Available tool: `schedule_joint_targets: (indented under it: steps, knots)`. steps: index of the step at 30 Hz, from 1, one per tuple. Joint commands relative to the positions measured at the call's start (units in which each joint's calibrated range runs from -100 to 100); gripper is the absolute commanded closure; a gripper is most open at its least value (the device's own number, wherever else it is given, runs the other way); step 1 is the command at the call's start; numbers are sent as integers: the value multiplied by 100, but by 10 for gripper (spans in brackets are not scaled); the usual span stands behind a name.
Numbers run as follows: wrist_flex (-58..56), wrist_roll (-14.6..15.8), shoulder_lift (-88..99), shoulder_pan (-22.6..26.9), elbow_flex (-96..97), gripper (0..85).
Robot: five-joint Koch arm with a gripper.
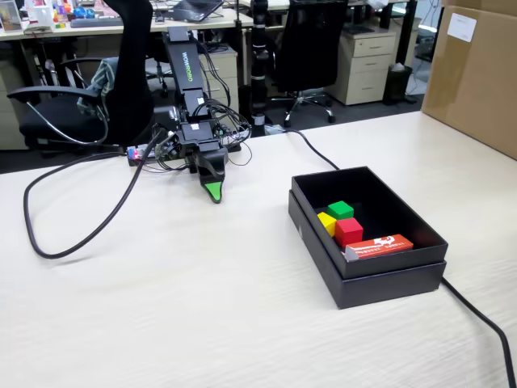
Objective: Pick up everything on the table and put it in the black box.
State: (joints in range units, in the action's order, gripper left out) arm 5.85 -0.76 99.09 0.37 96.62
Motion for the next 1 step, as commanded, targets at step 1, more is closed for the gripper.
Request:
schedule_joint_targets:
  steps: [1]
  knots:
    - [-235,-10,-47,0,75,363]
